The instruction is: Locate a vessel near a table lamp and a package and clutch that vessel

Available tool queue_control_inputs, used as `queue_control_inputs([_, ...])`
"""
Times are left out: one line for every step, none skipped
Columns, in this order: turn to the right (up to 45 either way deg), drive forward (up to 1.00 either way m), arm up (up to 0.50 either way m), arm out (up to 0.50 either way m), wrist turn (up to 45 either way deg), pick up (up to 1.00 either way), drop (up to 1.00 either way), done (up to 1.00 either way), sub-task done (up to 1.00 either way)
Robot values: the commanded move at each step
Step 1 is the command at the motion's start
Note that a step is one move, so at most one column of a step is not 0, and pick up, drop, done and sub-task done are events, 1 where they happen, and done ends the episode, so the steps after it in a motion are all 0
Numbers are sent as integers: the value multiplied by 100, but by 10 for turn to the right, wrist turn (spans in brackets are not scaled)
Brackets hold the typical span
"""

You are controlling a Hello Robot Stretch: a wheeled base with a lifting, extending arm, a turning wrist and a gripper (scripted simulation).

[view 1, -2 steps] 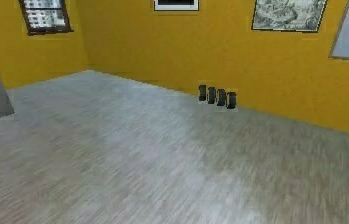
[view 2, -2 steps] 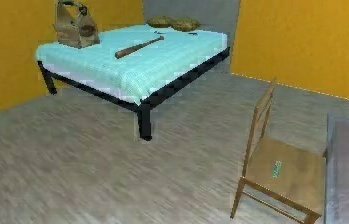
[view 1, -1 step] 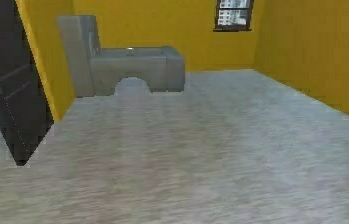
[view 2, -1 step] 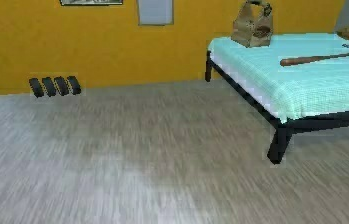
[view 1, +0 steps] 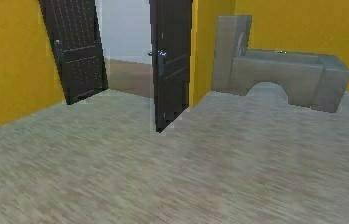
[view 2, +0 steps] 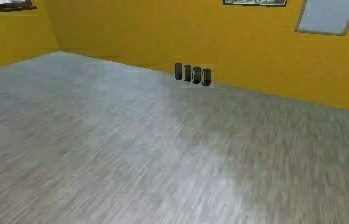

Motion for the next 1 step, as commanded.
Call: queue_control_inputs([0,35,0,0,0,0,0,0,0])
